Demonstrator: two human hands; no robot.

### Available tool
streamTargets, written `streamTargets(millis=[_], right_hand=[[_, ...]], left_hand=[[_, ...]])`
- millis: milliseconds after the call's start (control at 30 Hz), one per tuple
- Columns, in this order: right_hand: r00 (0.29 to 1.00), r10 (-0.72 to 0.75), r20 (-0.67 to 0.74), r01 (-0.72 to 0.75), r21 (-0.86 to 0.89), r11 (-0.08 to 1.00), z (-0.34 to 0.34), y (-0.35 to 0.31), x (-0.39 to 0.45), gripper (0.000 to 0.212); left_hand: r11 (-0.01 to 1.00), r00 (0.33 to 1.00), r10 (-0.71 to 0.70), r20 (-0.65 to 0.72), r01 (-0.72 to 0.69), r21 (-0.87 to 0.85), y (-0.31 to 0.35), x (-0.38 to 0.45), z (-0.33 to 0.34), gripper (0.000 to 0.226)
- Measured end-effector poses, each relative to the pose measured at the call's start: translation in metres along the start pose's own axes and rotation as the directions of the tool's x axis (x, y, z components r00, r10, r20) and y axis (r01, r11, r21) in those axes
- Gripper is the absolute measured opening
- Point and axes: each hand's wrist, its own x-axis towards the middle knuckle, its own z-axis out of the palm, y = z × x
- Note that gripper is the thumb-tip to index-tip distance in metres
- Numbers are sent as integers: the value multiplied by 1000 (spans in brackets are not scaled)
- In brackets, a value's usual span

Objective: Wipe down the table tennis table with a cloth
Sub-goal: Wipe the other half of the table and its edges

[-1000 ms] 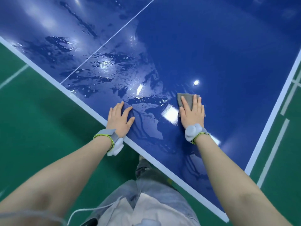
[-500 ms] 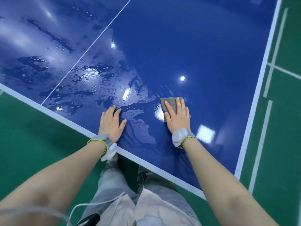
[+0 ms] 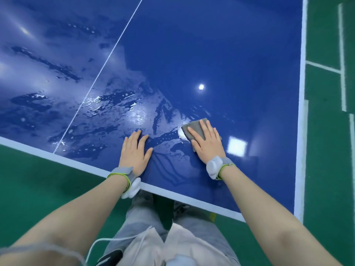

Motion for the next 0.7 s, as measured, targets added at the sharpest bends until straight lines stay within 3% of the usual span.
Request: streamTargets(millis=[67, 133, 233, 333, 433, 533, 600, 700], right_hand=[[975, 206, -78, -203, 39, 978, -4, 9, 9, 67], [907, 413, -79, -409, 63, 911, -6, 12, 21, 52], [823, 565, -61, -560, 81, 825, -5, -12, 36, 51], [862, 503, -58, -501, 47, 864, 0, -56, 48, 52], [973, 232, -19, -232, -23, 972, 7, -92, 44, 52], [998, 34, -46, -34, -5, 999, 6, -85, 39, 63], [989, 116, -96, -114, 28, 993, 4, -65, 40, 57], [898, 421, -127, -410, 103, 906, -1, -44, 48, 55]], left_hand=[[1000, 1000, 17, 7, -17, 17, -14, 6, -5, 51], [1000, 1000, 10, 0, -10, 24, -26, 11, -12, 50], [999, 999, 38, 21, -38, 35, -43, 20, -18, 50], [996, 997, 80, 24, -81, 40, -51, 27, -22, 51], [995, 996, 91, -3, -91, 36, -57, 33, -23, 54], [996, 996, 88, -16, -87, 33, -68, 43, -28, 57], [993, 995, 105, -3, -104, 57, -79, 50, -30, 58], [989, 992, 127, -4, -126, 76, -95, 60, -34, 63]])
